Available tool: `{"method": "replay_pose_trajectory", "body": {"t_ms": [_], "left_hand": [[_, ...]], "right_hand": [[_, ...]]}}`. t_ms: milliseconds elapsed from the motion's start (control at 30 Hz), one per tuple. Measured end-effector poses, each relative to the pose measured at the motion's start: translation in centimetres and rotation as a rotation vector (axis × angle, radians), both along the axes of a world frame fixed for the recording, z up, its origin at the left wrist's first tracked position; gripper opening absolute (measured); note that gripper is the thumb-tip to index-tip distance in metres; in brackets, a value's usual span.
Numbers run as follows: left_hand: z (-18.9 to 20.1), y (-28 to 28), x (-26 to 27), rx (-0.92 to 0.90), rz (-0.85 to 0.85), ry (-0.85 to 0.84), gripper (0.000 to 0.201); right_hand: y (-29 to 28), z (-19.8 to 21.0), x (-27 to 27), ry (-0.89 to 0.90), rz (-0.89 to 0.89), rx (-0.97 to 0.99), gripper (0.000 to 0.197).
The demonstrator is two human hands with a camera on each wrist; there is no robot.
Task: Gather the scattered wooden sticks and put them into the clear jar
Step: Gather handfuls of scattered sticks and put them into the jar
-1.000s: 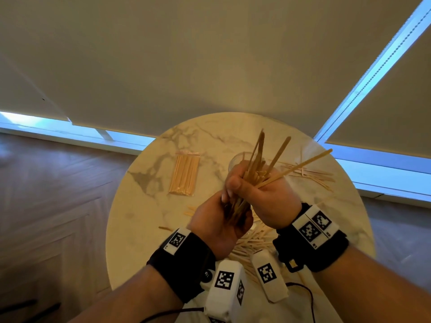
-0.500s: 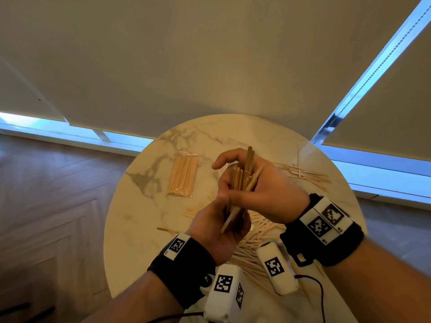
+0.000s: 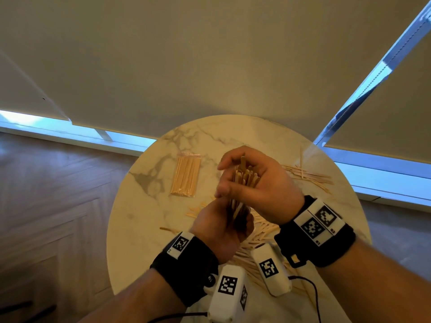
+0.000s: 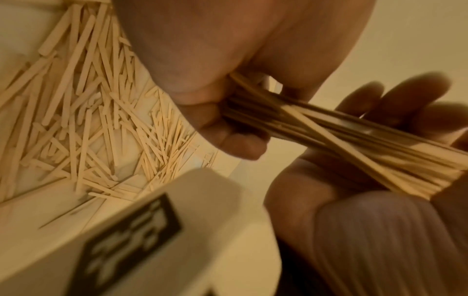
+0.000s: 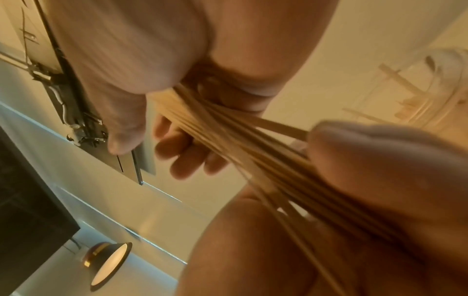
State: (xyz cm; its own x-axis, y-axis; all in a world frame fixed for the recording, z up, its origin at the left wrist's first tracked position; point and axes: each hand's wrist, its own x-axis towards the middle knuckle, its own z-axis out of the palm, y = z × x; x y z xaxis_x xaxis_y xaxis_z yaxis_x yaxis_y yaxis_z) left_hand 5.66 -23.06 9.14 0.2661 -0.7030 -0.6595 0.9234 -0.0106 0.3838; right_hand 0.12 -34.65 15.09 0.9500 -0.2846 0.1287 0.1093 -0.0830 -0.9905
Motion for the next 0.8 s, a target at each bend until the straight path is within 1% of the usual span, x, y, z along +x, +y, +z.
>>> {"method": "replay_pose_trajectory", "body": {"t_ms": [67,100,133,200,267,333,400,467,533,567,633,667,700,733,767,800], "left_hand": [[0.3,-0.1,0.1,-0.004,0.045,-0.028,0.034],[0.4,-0.1,0.3,-0.004,0.062,-0.044,0.036],[0.4,-0.2,0.4,-0.009,0.068,-0.059,0.035],[0.5,-0.4,0.7,-0.023,0.025,-0.065,0.026],[0.6,-0.7,0.9,-0.016,-0.008,-0.048,0.026],[0.7,-0.9,1.0,0.007,-0.015,-0.039,0.031],[0.6,-1.4,1.4,0.023,-0.005,-0.048,0.038],[0.5,-2.0,1.9,0.035,-0.007,-0.082,0.037],[0.8,-2.6,2.5,0.055,-0.011,-0.127,0.036],[1.0,-2.8,2.8,0.060,-0.009,-0.149,0.036],[1.4,-3.2,3.7,0.080,-0.001,-0.229,0.031],[1.2,-3.4,4.2,0.111,-0.010,-0.348,0.027],[0.6,-3.6,4.9,0.177,-0.043,-0.545,0.023],[0.0,-3.7,5.5,0.265,-0.106,-0.805,0.019],[-0.8,-3.7,6.1,0.353,-0.211,-1.088,0.023],[-1.4,-3.7,6.5,0.406,-0.331,-1.311,0.039]], "right_hand": [[-0.1,-0.1,0.0,0.022,0.020,-0.023,0.032],[-0.1,-0.2,0.2,0.027,0.016,-0.003,0.031],[0.0,-0.3,0.4,0.019,0.003,0.041,0.027],[0.3,-0.8,0.9,-0.008,-0.048,0.140,0.013],[0.4,-1.0,1.3,-0.004,-0.082,0.172,0.009],[-0.1,-1.3,1.5,0.023,-0.077,0.092,0.015],[-0.7,-1.6,1.5,0.057,-0.077,-0.043,0.025],[-1.6,-1.7,1.6,0.106,-0.130,-0.211,0.033],[-2.6,-1.6,1.6,0.142,-0.207,-0.363,0.031],[-3.2,-1.5,1.5,0.151,-0.248,-0.395,0.029],[-4.5,-1.4,1.4,0.170,-0.376,-0.367,0.030],[-5.3,-1.5,1.4,0.170,-0.476,-0.352,0.031],[-5.9,-1.7,1.3,0.164,-0.580,-0.352,0.032],[-6.6,-2.0,1.3,0.161,-0.669,-0.371,0.032],[-7.1,-2.4,1.4,0.171,-0.729,-0.411,0.032],[-7.5,-3.1,1.5,0.202,-0.756,-0.463,0.031]]}}
